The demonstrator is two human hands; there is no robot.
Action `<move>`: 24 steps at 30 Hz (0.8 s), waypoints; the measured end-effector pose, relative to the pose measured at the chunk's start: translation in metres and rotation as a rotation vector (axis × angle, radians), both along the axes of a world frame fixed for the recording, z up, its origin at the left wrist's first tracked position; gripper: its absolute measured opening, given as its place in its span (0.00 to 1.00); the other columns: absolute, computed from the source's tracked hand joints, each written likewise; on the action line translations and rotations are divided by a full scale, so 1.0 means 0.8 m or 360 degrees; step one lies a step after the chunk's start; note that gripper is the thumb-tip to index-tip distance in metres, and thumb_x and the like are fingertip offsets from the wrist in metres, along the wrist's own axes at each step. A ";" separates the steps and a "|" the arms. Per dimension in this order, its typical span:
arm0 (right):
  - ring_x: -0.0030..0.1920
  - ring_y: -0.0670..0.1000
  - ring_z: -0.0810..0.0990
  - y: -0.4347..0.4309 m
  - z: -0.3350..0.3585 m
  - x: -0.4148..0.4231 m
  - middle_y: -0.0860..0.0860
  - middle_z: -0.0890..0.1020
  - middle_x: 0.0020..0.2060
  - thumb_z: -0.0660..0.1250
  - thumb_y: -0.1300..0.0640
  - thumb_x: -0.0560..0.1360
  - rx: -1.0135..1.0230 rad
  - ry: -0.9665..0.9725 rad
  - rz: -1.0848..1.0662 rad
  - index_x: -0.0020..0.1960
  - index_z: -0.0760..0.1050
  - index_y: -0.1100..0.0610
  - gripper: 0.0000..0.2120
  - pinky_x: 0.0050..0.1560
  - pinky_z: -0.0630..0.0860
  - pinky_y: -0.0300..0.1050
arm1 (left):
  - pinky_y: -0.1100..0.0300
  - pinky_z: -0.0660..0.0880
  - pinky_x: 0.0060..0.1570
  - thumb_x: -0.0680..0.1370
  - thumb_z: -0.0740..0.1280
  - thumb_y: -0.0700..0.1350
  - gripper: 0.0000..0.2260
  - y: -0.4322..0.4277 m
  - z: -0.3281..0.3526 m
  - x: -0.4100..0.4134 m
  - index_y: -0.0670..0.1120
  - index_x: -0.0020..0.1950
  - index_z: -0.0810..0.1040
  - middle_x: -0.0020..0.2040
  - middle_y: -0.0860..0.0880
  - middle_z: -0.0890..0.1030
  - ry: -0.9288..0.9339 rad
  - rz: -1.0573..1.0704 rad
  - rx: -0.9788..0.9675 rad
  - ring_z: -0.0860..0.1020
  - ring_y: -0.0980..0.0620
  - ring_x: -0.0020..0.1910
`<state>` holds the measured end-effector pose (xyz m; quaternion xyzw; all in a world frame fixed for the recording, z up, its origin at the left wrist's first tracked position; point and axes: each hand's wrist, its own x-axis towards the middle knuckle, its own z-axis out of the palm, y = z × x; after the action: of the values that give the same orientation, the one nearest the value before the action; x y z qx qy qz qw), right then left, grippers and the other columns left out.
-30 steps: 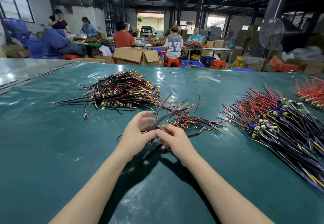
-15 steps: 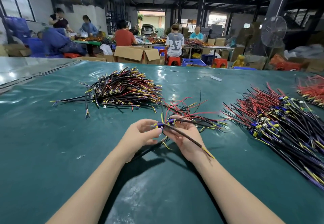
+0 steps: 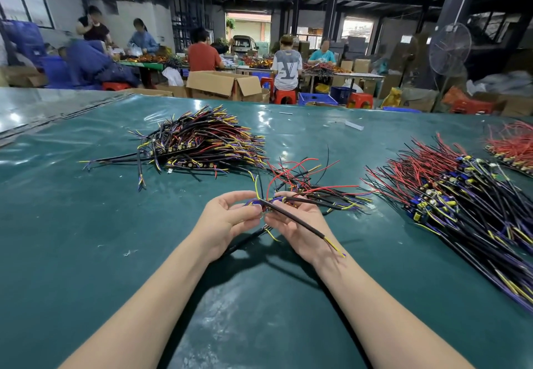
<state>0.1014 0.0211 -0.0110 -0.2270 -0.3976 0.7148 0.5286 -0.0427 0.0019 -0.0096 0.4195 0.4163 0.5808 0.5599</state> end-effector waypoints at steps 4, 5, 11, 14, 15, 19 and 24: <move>0.29 0.49 0.82 -0.001 0.000 0.003 0.53 0.82 0.29 0.60 0.72 0.72 -0.0029 -0.0016 0.0067 0.42 0.73 0.62 0.08 0.31 0.79 0.39 | 0.67 0.77 0.31 0.72 0.63 0.28 0.11 0.000 0.001 -0.005 0.40 0.51 0.76 0.32 0.50 0.83 -0.0029 -0.0108 0.0001 0.81 0.57 0.30; 0.29 0.49 0.82 -0.001 0.001 0.003 0.53 0.82 0.29 0.60 0.71 0.72 -0.0035 -0.0023 0.0091 0.42 0.73 0.62 0.07 0.31 0.79 0.39 | 0.67 0.77 0.31 0.71 0.64 0.28 0.12 -0.001 0.002 -0.007 0.40 0.51 0.76 0.33 0.49 0.83 -0.0055 -0.0164 0.0020 0.81 0.57 0.31; 0.26 0.47 0.81 0.001 0.009 0.009 0.52 0.82 0.26 0.60 0.64 0.75 -0.0171 0.0008 -0.0008 0.41 0.74 0.60 0.06 0.27 0.78 0.37 | 0.69 0.75 0.26 0.72 0.66 0.33 0.08 -0.002 0.012 -0.007 0.43 0.40 0.82 0.32 0.49 0.83 -0.0133 -0.0130 -0.0053 0.81 0.58 0.29; 0.25 0.46 0.80 0.007 0.006 0.016 0.48 0.81 0.27 0.60 0.67 0.76 -0.0113 -0.0114 -0.0219 0.44 0.74 0.57 0.08 0.26 0.77 0.37 | 0.67 0.76 0.28 0.75 0.65 0.33 0.05 0.008 0.005 -0.029 0.41 0.42 0.76 0.38 0.43 0.82 0.0181 0.0619 -0.0164 0.80 0.55 0.29; 0.24 0.46 0.79 0.007 0.006 0.016 0.48 0.81 0.26 0.60 0.68 0.76 -0.0074 -0.0163 -0.0279 0.45 0.73 0.57 0.08 0.26 0.77 0.37 | 0.63 0.79 0.36 0.75 0.66 0.34 0.03 0.010 0.002 -0.039 0.41 0.45 0.76 0.45 0.40 0.81 0.0474 0.0831 -0.0171 0.80 0.51 0.34; 0.22 0.44 0.76 0.008 0.002 0.009 0.52 0.77 0.29 0.63 0.69 0.75 0.0053 -0.0396 -0.0517 0.40 0.72 0.57 0.09 0.26 0.77 0.37 | 0.54 0.57 0.68 0.74 0.65 0.37 0.20 0.010 0.000 -0.046 0.41 0.66 0.71 0.72 0.38 0.62 0.1486 0.1086 -0.0056 0.60 0.42 0.71; 0.22 0.43 0.73 0.005 -0.002 0.005 0.54 0.76 0.30 0.65 0.67 0.74 0.0249 -0.0815 -0.0401 0.37 0.72 0.57 0.09 0.25 0.73 0.37 | 0.60 0.60 0.60 0.72 0.68 0.37 0.15 0.001 0.001 -0.016 0.43 0.58 0.78 0.62 0.42 0.72 0.1687 0.1007 0.0448 0.69 0.44 0.62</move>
<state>0.1052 0.0255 -0.0123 -0.4062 -0.5406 0.5302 0.5116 -0.0559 0.0029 -0.0091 0.5765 0.6606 0.4806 0.0184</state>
